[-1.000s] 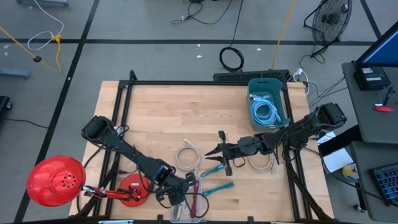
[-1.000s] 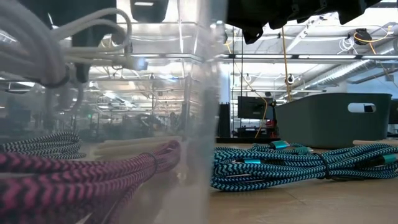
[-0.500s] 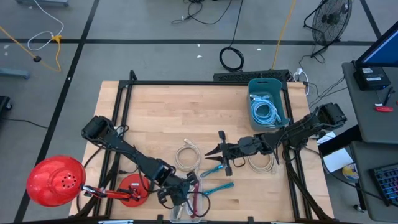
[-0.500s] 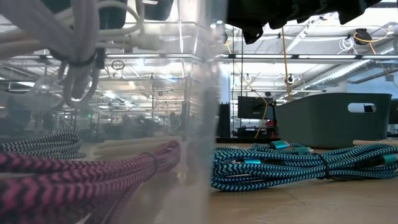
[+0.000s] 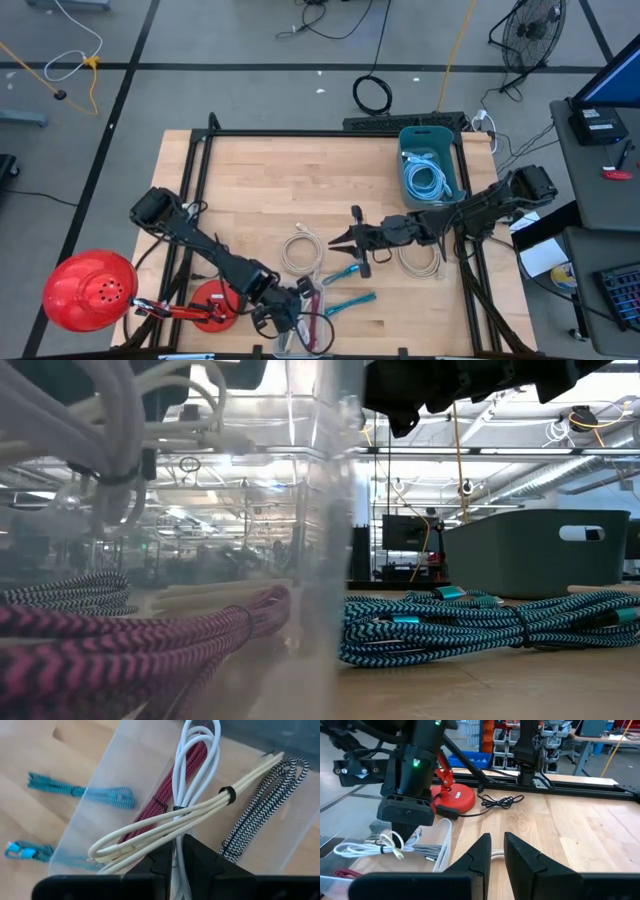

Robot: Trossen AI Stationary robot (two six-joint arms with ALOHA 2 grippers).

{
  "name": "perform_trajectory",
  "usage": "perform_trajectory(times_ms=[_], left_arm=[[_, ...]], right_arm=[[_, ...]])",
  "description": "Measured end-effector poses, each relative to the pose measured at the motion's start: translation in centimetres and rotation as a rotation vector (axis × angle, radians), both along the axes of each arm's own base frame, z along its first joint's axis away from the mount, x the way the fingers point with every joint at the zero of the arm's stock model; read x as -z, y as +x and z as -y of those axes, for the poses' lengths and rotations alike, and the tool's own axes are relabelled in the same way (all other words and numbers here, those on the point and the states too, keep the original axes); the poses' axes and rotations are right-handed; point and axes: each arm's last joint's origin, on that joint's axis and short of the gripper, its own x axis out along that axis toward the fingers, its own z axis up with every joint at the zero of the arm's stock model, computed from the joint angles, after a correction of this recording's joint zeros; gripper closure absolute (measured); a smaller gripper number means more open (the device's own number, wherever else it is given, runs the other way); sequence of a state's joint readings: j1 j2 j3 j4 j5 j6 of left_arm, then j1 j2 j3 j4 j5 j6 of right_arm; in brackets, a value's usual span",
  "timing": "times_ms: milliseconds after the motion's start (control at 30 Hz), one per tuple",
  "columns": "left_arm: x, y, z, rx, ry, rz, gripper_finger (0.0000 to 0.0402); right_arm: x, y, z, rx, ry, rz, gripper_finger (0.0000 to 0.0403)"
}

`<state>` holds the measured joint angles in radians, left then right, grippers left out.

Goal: Pick & Place USB Port
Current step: Adjust the white charger cable in the transparent bin

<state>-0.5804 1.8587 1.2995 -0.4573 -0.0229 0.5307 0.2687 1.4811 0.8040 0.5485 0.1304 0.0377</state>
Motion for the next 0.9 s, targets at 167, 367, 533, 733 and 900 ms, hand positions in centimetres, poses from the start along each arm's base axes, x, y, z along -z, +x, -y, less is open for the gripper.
perform_trajectory(times_ms=[167,367,533,733,900], left_arm=[[0.8,0.1,0.1,-0.081,0.007,-0.018,0.0329],[1.9,0.5,0.8,-0.088,0.001,-0.010,0.0263],[1.1,0.4,1.2,-0.069,0.056,0.066,0.0250],[0.5,0.4,1.4,-0.077,0.063,0.089,0.0250],[0.3,0.5,1.7,-0.054,0.054,0.126,0.0255]], right_arm=[[0.1,0.0,0.0,0.001,0.001,-0.009,0.0360],[0.1,0.0,0.0,0.001,0.002,-0.008,0.0360],[0.1,0.0,0.0,0.001,0.002,-0.008,0.0360],[0.1,0.0,0.0,0.000,0.001,-0.013,0.0360],[0.2,0.0,0.0,0.000,0.000,-0.016,0.0360]])
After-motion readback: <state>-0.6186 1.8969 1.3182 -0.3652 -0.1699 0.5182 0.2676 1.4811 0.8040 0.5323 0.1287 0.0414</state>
